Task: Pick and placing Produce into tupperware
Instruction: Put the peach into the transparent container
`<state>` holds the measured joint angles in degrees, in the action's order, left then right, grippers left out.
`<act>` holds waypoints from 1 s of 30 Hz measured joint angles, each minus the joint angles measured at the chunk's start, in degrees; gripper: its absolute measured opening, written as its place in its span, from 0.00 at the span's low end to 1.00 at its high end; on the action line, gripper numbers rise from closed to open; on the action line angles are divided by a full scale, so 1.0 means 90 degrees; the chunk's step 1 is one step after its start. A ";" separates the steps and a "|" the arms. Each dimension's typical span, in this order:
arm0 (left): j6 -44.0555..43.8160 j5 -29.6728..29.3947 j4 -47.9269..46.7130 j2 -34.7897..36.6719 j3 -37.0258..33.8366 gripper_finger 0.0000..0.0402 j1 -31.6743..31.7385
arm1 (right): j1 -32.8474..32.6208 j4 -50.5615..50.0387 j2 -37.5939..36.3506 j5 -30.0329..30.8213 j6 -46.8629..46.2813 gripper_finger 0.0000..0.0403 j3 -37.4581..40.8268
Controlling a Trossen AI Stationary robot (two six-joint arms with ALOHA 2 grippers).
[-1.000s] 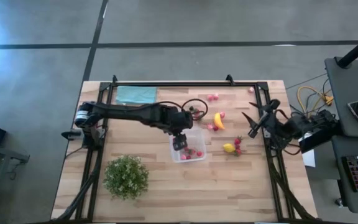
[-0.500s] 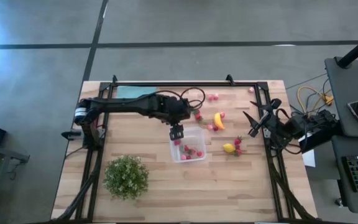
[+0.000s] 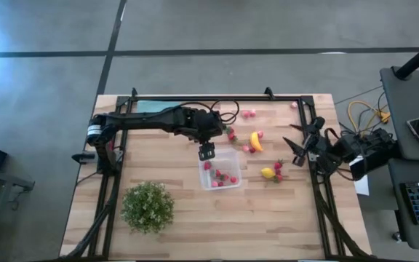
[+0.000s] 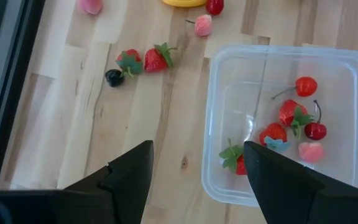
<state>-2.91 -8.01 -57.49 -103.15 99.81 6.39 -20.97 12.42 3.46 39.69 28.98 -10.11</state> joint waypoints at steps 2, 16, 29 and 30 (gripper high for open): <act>-0.0214 0.0001 0.0012 0.0000 0.0000 0.58 0.0000 | 0.0000 0.0126 0.0001 -0.0315 -0.0435 0.58 0.0002; -0.2324 0.0305 0.0335 0.0013 0.0062 0.58 -0.0002 | 0.0000 0.2168 -0.0002 -0.1369 -0.4820 0.58 0.0005; -0.3512 0.1044 0.0338 0.0019 0.0097 0.58 -0.0149 | -0.0001 0.0792 0.0490 -0.0739 -0.7013 0.58 -0.0648; -0.3585 0.1045 0.0338 0.0019 0.0097 0.58 -0.0183 | -0.0002 0.0818 0.0545 -0.0733 -0.6943 0.58 -0.0757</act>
<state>-35.17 1.39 -54.46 -102.98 100.68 4.75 -20.99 19.78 8.37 33.09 -33.51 -16.93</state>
